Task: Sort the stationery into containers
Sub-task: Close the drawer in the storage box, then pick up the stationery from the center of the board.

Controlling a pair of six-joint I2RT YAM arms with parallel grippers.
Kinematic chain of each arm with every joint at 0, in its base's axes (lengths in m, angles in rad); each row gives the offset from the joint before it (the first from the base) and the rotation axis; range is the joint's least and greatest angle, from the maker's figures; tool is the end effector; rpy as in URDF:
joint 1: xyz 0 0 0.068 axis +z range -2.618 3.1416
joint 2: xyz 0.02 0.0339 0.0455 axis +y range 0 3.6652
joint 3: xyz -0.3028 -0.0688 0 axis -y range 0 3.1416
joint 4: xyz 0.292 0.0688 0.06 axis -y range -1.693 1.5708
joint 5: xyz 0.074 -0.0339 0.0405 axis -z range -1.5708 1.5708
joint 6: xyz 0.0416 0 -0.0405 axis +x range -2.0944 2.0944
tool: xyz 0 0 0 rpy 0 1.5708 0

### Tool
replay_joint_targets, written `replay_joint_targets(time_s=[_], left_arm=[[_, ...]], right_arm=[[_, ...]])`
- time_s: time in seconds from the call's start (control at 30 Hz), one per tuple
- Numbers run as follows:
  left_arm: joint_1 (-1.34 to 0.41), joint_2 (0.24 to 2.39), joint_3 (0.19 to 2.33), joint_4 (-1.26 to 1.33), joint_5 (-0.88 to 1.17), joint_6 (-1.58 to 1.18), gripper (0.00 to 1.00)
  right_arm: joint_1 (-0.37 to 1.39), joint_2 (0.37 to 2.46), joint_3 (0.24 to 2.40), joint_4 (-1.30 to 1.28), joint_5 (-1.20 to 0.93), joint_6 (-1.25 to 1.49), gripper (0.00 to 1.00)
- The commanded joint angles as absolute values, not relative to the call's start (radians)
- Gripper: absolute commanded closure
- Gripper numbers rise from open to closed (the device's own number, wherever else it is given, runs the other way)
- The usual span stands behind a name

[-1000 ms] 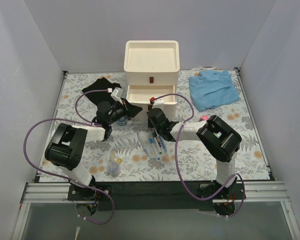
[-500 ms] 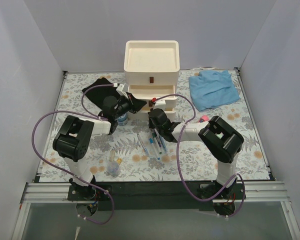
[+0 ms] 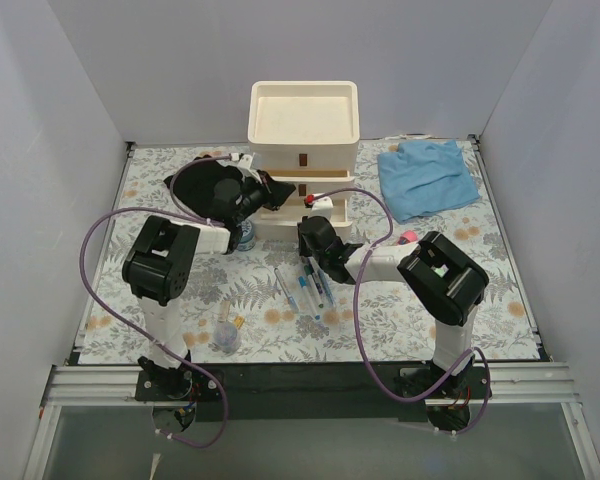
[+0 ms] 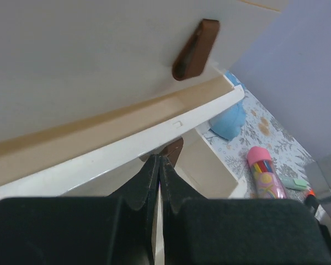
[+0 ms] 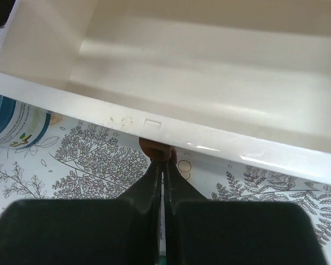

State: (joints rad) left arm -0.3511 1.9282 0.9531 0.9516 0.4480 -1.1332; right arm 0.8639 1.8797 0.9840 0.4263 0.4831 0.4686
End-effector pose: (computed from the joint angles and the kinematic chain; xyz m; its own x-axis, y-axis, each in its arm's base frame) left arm 0.4172 -0.1720 0.1865 -0.6584 -0.6283 -0.4144 0.2837 0.3028 -0.9098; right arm 0.3006 0.3222 0.1614 -0.4447 0.0951 -0.8906 -0.2280 0.9496 0.2153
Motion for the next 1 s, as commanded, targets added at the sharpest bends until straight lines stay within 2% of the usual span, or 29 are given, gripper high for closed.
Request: replay_joint_targets(time_s=[0.0,0.2,0.3,0.33,0.43,0.47,0.5,0.53,0.6,0.63,0.67,0.7,0.73,0.77,0.9,0.97], left_arm=[[-0.310,1.985,1.061,0.969,0.400,-1.120,1.00],[-0.293,2.020,1.085,1.005,0.457,-1.081,1.00],[-0.284,1.974,1.040,1.055,0.578,-1.083,1.00],[-0.276,1.954,0.990,1.089,0.625,-1.092,0.96],[-0.218,1.844,0.863,1.184,0.819,-1.231,0.70],[-0.201,1.806,0.832,1.193,0.866,-1.285,0.56],[-0.169,1.731,0.810,1.186,0.903,-1.322,0.43],[-0.160,1.674,0.793,1.101,0.948,-1.350,0.31],[-0.147,1.559,0.762,0.924,0.931,-1.290,0.29],[-0.149,1.434,0.764,0.723,0.884,-1.169,0.28],[-0.150,1.386,0.768,0.642,0.855,-1.131,0.26],[-0.155,1.332,0.770,0.571,0.821,-1.097,0.24],[-0.155,1.257,0.773,0.414,0.766,-1.069,0.23],[-0.155,1.220,0.788,0.343,0.734,-0.992,0.22],[-0.153,1.077,0.813,0.008,0.577,-0.815,0.16],[-0.152,0.999,0.810,-0.139,0.497,-0.750,0.14]], right_arm=[[0.851,1.855,0.971,0.420,0.491,0.480,0.99],[0.845,1.852,0.962,0.423,0.488,0.479,0.99],[0.844,1.852,0.965,0.423,0.489,0.477,0.99],[0.844,1.852,0.966,0.423,0.488,0.476,0.99],[0.844,1.850,0.971,0.422,0.482,0.466,0.98],[0.844,1.847,0.971,0.423,0.479,0.468,0.84],[0.842,1.842,0.971,0.423,0.473,0.471,0.65],[0.842,1.839,0.969,0.423,0.453,0.469,0.60],[0.842,1.815,0.965,0.417,0.424,0.445,0.55],[0.844,1.804,0.959,0.410,0.399,0.433,0.53],[0.844,1.777,0.954,0.402,0.391,0.405,0.52],[0.844,1.763,0.953,0.376,0.384,0.381,0.47],[0.842,1.749,0.954,0.362,0.361,0.352,0.38],[0.844,1.718,0.960,0.341,0.353,0.300,0.35],[0.841,1.663,1.047,0.096,0.281,0.136,0.22],[0.836,1.635,1.093,-0.030,0.203,0.056,0.19]])
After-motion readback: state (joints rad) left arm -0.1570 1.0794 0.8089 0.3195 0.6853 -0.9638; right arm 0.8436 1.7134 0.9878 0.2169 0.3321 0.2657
